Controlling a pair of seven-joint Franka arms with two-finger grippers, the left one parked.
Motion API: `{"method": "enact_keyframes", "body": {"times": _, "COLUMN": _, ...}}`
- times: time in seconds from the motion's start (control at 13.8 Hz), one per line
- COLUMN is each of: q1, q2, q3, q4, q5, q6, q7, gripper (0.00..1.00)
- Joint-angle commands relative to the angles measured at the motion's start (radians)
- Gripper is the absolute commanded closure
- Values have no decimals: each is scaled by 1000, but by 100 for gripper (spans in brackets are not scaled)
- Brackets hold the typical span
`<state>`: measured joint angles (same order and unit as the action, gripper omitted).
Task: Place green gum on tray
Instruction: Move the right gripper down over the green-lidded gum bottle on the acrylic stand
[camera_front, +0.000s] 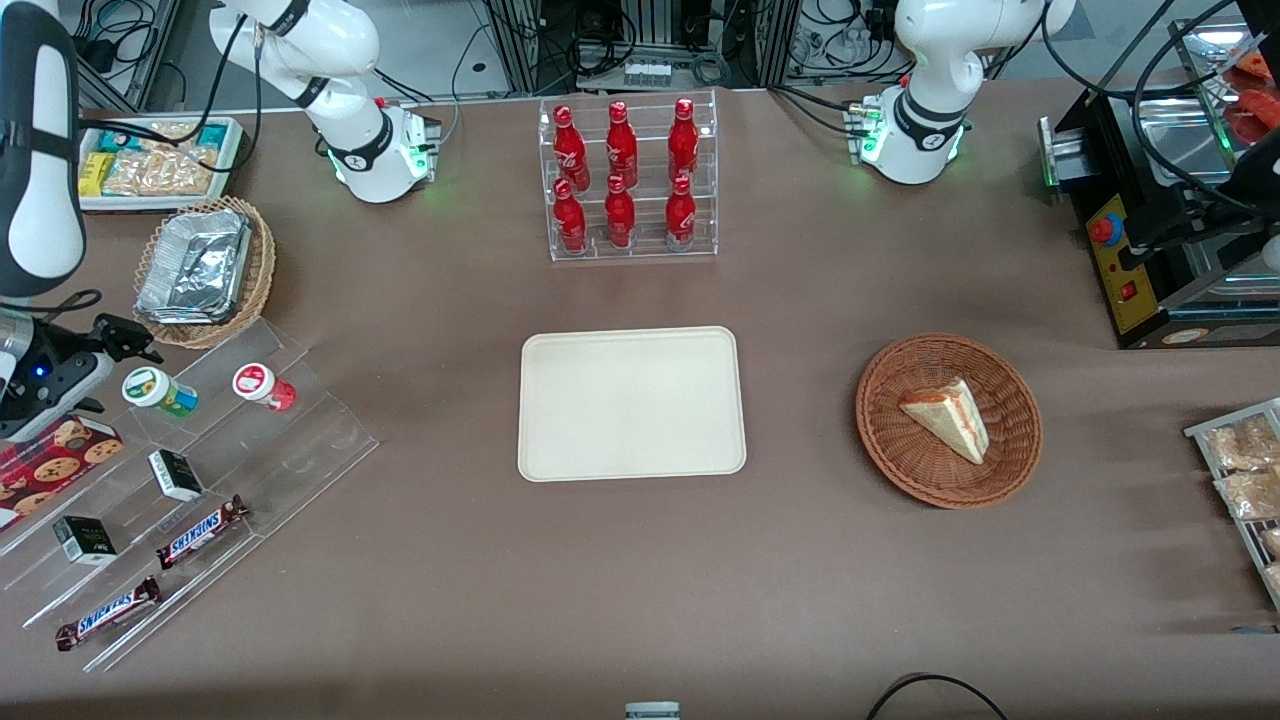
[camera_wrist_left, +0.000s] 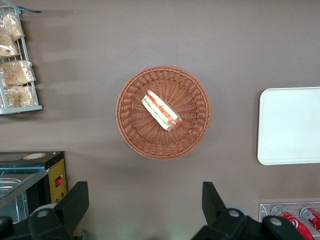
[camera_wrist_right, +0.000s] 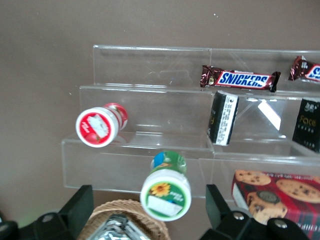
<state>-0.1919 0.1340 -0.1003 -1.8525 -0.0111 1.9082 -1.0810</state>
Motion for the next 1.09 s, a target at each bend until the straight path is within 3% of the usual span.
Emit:
{"method": "enact_keyframes", "body": {"times": 0.0, "q1": -21, "q2": 15, "q3": 5, "q4": -1, "q5": -15, "q6": 25, "q7": -51, "gripper": 0}}
{"method": "enact_keyframes", "body": {"times": 1.02, "q1": -66, "q2": -33, "q3": 4, "q4": -197, "q5": -16, "q6": 215, "q7": -97, "gripper": 0}}
